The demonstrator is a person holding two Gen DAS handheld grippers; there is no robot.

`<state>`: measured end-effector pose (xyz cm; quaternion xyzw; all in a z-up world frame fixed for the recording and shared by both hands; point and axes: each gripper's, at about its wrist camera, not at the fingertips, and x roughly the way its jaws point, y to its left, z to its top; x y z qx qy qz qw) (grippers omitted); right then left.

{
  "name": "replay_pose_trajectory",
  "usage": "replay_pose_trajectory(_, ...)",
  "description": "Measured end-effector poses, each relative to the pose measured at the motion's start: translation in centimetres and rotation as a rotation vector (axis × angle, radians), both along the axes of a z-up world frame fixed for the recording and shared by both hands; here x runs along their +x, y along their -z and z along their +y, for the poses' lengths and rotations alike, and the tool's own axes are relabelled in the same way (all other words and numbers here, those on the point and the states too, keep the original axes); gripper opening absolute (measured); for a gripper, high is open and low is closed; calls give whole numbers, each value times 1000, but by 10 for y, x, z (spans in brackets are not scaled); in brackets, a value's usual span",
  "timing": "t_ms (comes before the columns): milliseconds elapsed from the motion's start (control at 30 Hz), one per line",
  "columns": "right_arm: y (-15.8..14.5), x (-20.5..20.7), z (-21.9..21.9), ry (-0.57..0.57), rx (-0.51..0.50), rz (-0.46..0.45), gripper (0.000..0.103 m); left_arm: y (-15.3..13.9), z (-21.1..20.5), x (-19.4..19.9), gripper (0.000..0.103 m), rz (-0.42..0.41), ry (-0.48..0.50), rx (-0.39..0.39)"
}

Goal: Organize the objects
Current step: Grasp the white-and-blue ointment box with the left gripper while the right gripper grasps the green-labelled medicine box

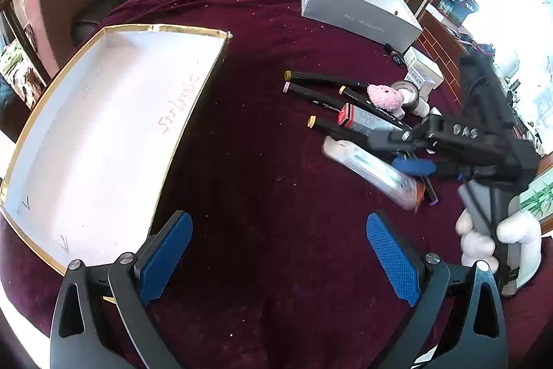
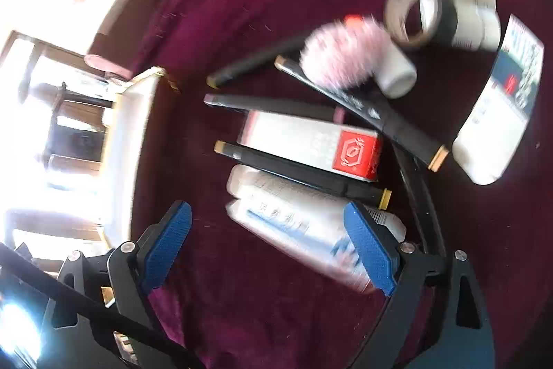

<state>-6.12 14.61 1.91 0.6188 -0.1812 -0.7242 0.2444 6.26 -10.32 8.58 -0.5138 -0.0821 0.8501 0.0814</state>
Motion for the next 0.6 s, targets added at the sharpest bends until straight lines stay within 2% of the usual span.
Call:
replay_pose_trajectory(33,8,3,-3,-7,-38,-61,93,1,-1,0,99,-3,-2,5)
replay_pose_trajectory(100,10,13,-11,-29,-112,-99,93,5,-4,-2,99,-17,-11,19)
replay_pose_trajectory(133,12,17,-17,-68,-187,-155,93,7,-5,-4,99,-29,-15,31)
replay_pose_trajectory(200,5,29,-21,-95,-258,-176,93,12,-2,-7,99,-58,-15,62)
replay_pose_trajectory(333,-20,37,3,19,-234,-74,93,21,21,-10,99,-111,29,80)
replay_pose_trajectory(467,-37,41,45,148,-85,31,93,37,56,-15,99,-210,33,91)
replay_pose_trajectory(600,-37,43,71,242,-11,65,93,50,90,-22,99,-226,24,3)
